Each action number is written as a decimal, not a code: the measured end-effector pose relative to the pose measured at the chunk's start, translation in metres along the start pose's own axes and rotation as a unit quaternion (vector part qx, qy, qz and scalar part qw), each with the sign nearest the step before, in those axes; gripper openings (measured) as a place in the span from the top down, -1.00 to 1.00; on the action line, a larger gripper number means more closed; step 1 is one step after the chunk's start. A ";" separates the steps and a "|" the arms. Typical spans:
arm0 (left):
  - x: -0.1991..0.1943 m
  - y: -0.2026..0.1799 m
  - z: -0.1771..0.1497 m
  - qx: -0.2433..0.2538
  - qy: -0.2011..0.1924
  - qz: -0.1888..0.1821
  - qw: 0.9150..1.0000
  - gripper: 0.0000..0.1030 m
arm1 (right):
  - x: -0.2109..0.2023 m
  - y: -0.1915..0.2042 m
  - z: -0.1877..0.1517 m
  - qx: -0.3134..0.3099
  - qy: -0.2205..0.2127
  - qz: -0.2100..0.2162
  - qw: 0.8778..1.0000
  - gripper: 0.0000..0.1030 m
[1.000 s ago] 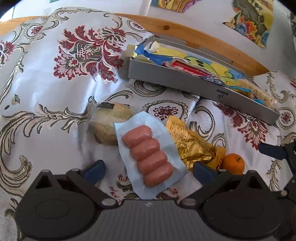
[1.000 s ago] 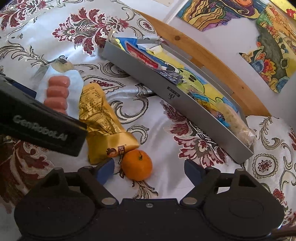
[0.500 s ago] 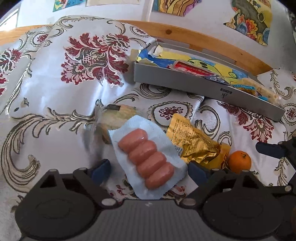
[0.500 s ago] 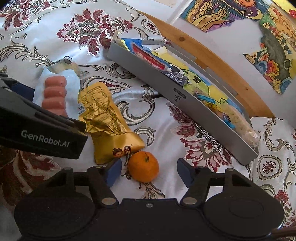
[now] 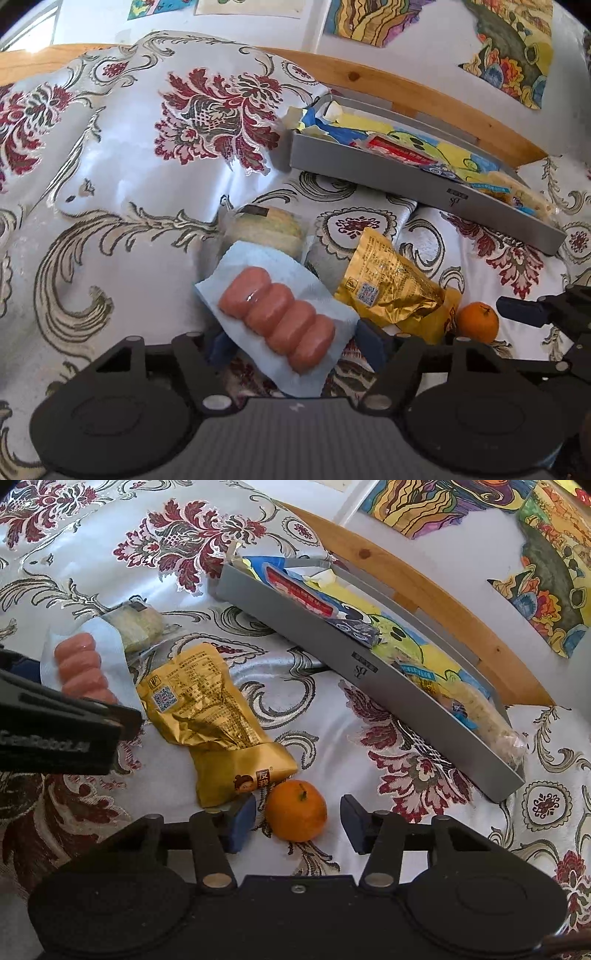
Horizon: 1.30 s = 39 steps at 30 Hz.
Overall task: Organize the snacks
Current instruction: 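Lower the right tool onto the orange while the left tool lowers onto the sausage pack, then close the right tool on the orange while the left tool grips the sausage pack's blue edge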
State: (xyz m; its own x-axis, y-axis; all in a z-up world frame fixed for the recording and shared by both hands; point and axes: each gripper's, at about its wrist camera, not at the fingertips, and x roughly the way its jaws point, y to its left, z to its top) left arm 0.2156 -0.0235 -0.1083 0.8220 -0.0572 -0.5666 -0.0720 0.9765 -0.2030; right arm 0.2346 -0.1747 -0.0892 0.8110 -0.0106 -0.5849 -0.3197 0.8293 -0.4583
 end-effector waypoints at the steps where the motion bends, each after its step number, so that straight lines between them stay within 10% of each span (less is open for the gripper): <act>1: -0.002 0.002 0.000 -0.005 -0.001 -0.004 1.000 -0.40 | 0.000 0.000 0.000 0.001 0.000 0.001 1.000 -0.02; 19: -0.013 0.018 -0.003 -0.055 -0.017 -0.019 0.998 -0.21 | 0.002 -0.003 -0.002 0.007 0.000 -0.001 1.000 -0.13; 39: -0.014 0.016 -0.006 -0.058 -0.025 -0.039 0.997 0.44 | 0.000 -0.003 0.001 0.029 0.007 0.025 0.999 0.27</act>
State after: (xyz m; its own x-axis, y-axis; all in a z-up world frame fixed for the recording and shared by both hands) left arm 0.2001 -0.0081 -0.1083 0.8545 -0.1180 -0.5059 -0.0699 0.9389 -0.3370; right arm 0.2360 -0.1768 -0.0869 0.7875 0.0238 -0.6158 -0.3303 0.8599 -0.3891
